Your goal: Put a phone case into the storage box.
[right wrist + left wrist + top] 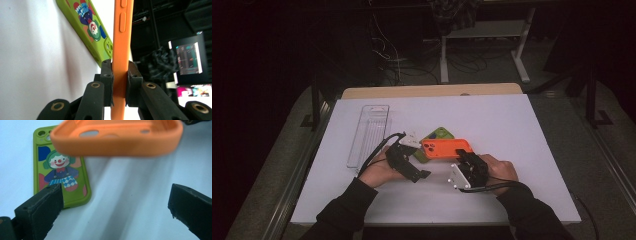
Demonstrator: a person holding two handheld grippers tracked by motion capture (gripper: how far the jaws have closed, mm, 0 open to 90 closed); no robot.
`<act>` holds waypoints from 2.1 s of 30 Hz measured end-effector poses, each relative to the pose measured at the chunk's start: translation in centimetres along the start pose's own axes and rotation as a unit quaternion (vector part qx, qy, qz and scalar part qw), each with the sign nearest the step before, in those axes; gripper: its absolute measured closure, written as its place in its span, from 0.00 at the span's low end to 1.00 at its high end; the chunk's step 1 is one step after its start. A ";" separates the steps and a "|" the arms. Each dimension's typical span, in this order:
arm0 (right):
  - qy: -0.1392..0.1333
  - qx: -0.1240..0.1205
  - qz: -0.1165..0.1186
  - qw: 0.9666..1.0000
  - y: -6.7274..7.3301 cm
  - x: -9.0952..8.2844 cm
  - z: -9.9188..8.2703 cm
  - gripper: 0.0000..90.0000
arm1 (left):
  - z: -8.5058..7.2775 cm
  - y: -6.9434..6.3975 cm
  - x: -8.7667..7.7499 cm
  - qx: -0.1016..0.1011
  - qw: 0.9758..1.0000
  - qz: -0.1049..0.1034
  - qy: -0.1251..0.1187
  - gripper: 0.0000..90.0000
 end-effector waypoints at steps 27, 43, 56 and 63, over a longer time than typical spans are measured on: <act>-0.041 0.300 0.217 0.928 -2.8 1.1 -2.1 0.87 | -0.1 0.2 0.1 0.006 1.000 0.003 0.004 0.00; -0.100 0.429 0.306 0.844 -4.2 1.0 -3.2 0.87 | 0.1 0.8 -0.6 -0.021 0.999 -0.004 -0.031 0.00; -0.104 0.446 0.326 0.827 -3.8 1.1 -3.0 0.87 | 2.3 2.1 -3.3 -0.052 0.992 -0.022 -0.111 0.00; -0.105 0.446 0.330 0.825 -3.5 0.9 -2.6 0.87 | 4.2 2.7 -4.4 -0.064 0.987 -0.032 -0.141 0.00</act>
Point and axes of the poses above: each handheld gripper's, and its own axes: x roughly forward along the jaws, z roughly out of its top, y roughly to its left, the point moved 3 cm from there along x, roughly forward along the jaws, and after that the axes turned 14 degrees about y, right-handed, at the moved point
